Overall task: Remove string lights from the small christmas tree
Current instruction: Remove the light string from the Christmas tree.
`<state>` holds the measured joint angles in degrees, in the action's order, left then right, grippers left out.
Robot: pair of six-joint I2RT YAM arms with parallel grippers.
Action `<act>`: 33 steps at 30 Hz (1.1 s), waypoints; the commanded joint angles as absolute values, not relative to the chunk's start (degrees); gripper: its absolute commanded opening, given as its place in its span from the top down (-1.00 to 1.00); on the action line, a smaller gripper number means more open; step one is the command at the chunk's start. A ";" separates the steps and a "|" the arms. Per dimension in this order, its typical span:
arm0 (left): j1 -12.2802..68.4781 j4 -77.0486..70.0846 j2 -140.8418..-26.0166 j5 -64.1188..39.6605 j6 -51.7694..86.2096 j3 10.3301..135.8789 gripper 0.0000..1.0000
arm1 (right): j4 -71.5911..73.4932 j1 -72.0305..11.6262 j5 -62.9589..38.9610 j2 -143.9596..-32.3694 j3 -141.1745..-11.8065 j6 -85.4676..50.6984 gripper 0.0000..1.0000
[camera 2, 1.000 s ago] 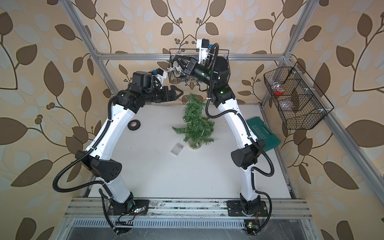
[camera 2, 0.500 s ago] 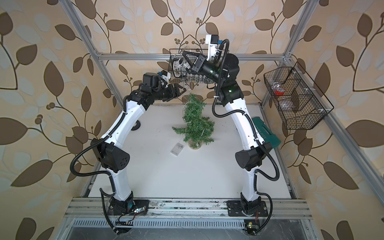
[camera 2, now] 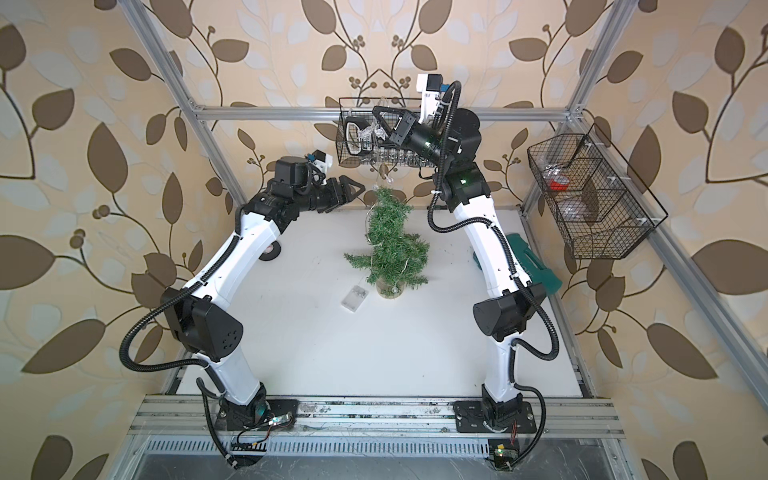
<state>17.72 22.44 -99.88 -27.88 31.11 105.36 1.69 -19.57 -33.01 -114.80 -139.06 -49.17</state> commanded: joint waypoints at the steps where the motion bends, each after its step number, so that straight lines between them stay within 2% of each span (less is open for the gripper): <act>1: 17.58 12.36 -96.16 -31.38 30.39 102.27 -0.52 | 3.58 -19.51 -33.00 -114.74 -139.26 -48.69 1.00; 5: 18.14 9.25 -97.30 -33.41 31.37 101.54 -0.49 | 4.24 -19.71 -32.62 -115.39 -139.40 -48.70 1.00; 17: 20.29 6.97 -106.36 -36.16 29.93 110.28 -0.53 | 6.46 -20.73 -30.00 -119.34 -143.40 -48.87 1.00; 28: 20.74 -0.18 -111.65 -39.81 31.14 113.45 -0.69 | 7.62 -21.61 -27.86 -122.97 -146.35 -48.87 1.00; 33: 20.74 1.11 -115.02 -38.80 30.83 116.78 -0.60 | 7.70 -21.52 -27.82 -123.25 -146.89 -48.82 1.00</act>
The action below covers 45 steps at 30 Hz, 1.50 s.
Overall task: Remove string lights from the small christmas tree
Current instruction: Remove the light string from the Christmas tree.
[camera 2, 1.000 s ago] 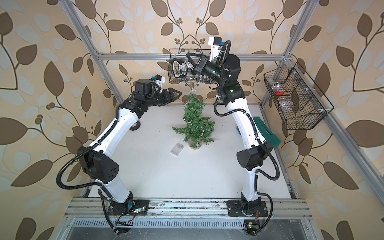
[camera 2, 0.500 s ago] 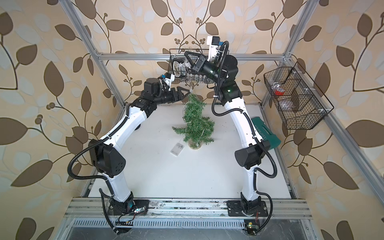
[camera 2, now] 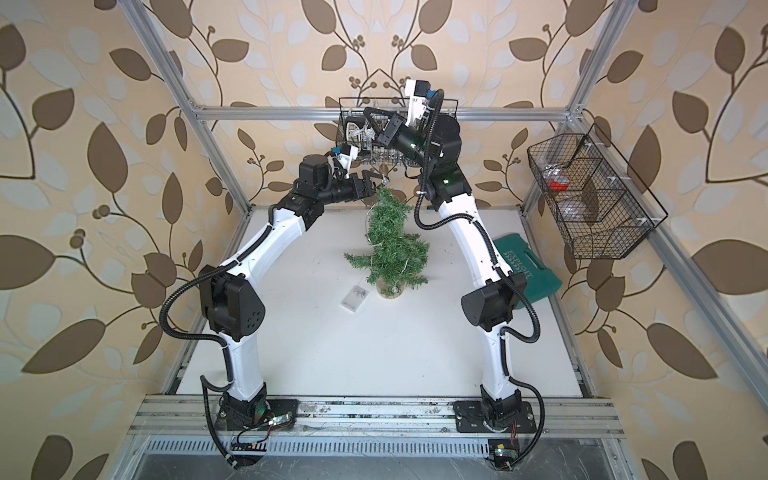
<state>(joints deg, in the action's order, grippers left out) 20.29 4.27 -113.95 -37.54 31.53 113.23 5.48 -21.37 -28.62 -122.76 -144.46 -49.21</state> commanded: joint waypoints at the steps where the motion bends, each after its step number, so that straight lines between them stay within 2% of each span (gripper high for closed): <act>1: 20.74 1.59 -115.74 -38.19 30.68 116.81 -0.56 | 7.66 -21.51 -27.86 -123.06 -146.80 -48.82 1.00; 5: 20.74 4.20 -117.48 -34.21 28.88 121.01 -0.42 | 7.49 -21.21 -28.18 -122.00 -146.75 -48.69 1.00; 11: 20.74 3.43 -119.23 -33.54 28.99 124.01 -0.50 | 8.09 -20.84 -28.65 -119.51 -144.97 -49.13 1.00; 14: 20.74 2.19 -119.42 -32.58 29.79 123.93 -0.33 | 8.24 -20.63 -28.48 -118.81 -144.16 -49.09 1.00; 22: 20.75 -1.73 -118.96 -31.12 32.64 122.67 0.33 | 7.90 -18.82 -27.84 -117.69 -143.45 -48.97 1.00; 27: 20.17 3.61 -117.02 -27.35 29.79 123.74 0.57 | 6.47 -17.71 -27.73 -116.59 -142.75 -47.38 1.00; 29: 19.74 7.49 -116.39 -25.74 28.02 125.80 0.79 | 5.60 -17.50 -27.26 -116.13 -142.45 -46.38 1.00; 30: 19.55 9.65 -116.03 -24.76 27.21 127.18 0.97 | 5.55 -17.51 -27.08 -115.79 -142.06 -46.11 1.00; 45: 17.50 25.17 -107.72 -19.60 22.93 134.30 1.00 | 5.17 -17.25 -27.54 -110.76 -137.77 -44.68 1.00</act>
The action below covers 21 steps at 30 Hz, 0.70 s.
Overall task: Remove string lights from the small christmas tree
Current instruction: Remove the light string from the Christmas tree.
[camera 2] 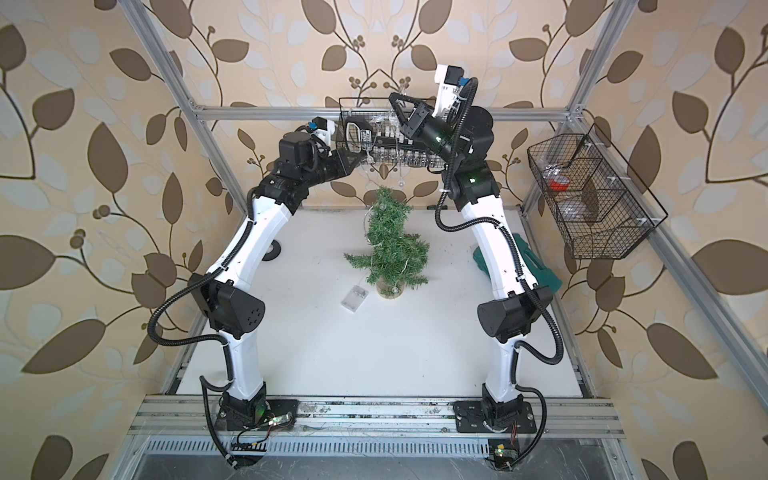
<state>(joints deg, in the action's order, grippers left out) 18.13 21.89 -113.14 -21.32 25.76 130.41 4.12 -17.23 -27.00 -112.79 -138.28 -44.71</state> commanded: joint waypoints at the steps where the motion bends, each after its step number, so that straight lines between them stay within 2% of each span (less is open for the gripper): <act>1: 17.41 26.82 -107.06 -19.68 22.22 135.29 1.00 | 5.41 -17.32 -27.96 -110.51 -137.49 -45.22 1.00; 6: 17.31 33.87 -101.84 -20.65 19.22 136.46 1.00 | 5.71 -18.54 -29.24 -108.61 -135.73 -45.22 1.00; 13: 16.89 39.56 -93.06 -11.92 14.40 132.03 1.00 | 4.57 -19.85 -29.86 -106.58 -134.33 -43.97 1.00; 21: 16.79 42.21 -93.70 -15.52 17.15 138.90 1.00 | 5.01 -20.11 -28.60 -104.06 -131.72 -42.89 1.00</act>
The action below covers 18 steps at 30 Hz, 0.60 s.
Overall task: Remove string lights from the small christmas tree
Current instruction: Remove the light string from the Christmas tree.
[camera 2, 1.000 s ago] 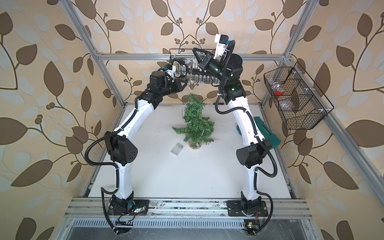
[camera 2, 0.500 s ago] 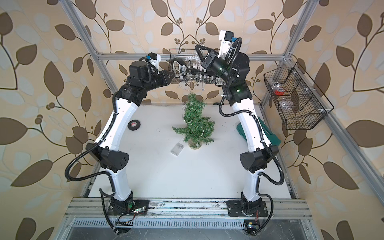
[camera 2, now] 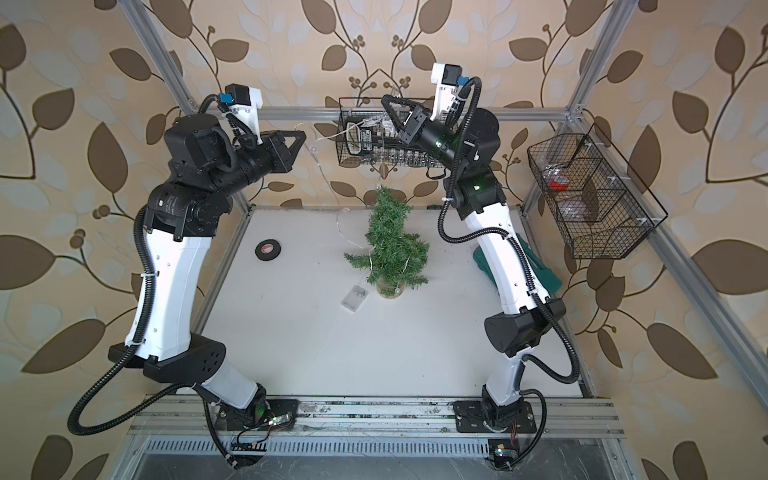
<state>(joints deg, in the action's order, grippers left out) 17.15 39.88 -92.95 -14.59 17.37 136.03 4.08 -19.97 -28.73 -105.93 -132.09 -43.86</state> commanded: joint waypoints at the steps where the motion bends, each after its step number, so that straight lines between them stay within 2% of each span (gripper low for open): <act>1: 16.79 43.12 -93.16 -15.47 17.33 139.38 1.00 | 5.01 -20.18 -28.88 -103.92 -131.87 -43.05 1.00; 4: 16.79 45.39 -89.91 -16.33 19.37 137.19 1.00 | 3.85 -20.62 -30.15 -103.74 -132.88 -43.80 1.00; 10: 17.56 41.18 -76.92 -27.51 29.63 116.01 1.00 | -7.84 -23.05 -36.71 -102.13 -135.69 -42.04 1.00; 13: 19.47 43.16 -72.86 -28.19 30.13 110.64 1.00 | -11.72 -23.72 -36.74 -96.09 -128.68 -39.04 1.00; 18: 19.86 47.01 -70.39 -28.72 29.63 109.27 1.00 | -17.62 -24.07 -33.21 -85.98 -119.13 -30.64 1.00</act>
<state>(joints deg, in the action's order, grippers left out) 19.57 46.59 -71.77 -26.20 28.67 109.56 -13.26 -23.90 -34.24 -90.70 -121.03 -37.26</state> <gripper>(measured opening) 0.048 0.047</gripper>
